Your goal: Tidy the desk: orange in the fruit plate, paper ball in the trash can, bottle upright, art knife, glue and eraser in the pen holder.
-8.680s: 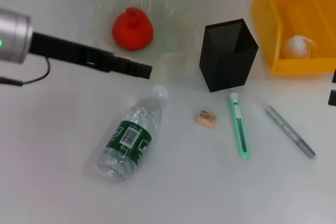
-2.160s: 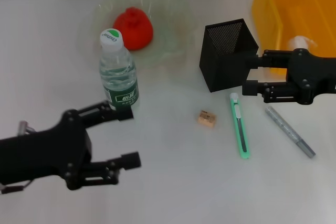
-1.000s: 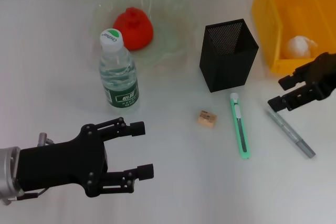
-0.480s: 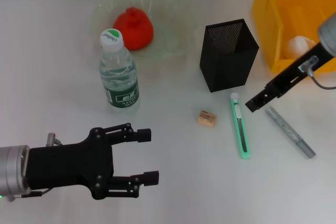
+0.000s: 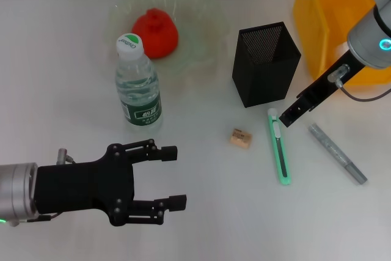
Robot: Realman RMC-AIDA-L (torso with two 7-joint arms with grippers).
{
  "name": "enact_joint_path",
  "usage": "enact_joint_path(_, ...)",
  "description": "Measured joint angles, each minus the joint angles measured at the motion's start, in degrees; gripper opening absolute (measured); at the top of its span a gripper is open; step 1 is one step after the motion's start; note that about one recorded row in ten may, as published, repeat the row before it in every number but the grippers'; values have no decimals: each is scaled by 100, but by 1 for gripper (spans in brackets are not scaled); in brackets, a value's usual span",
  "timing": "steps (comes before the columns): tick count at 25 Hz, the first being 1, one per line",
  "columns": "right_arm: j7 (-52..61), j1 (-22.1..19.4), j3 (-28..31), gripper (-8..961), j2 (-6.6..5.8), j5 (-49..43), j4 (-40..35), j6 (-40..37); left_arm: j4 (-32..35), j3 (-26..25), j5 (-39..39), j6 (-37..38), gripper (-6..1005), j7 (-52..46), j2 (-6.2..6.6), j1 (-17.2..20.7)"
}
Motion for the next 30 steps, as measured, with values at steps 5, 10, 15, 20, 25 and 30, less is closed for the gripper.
enact_joint_path(5,158,116,-5,739,0,-34,237,85,29,-1,12,-132,829,70,-1,-23)
enact_joint_path(10,403,225,-150,739,8,-204,358,252,31,-39,15,-225,828,119,-5,-74)
enact_joint_path(15,456,225,-220,739,9,-208,530,441,31,-42,15,-359,828,257,-24,-166)
enact_joint_path(20,337,95,-239,739,33,-177,745,698,-93,-4,-33,-669,828,584,-49,-408)
enact_joint_path(25,338,-47,-336,739,34,0,746,911,-86,-3,-53,-634,828,818,-55,-468)
enact_joint_path(30,324,-79,-452,739,29,25,766,1098,-169,-8,-166,-585,829,1084,-63,-439)
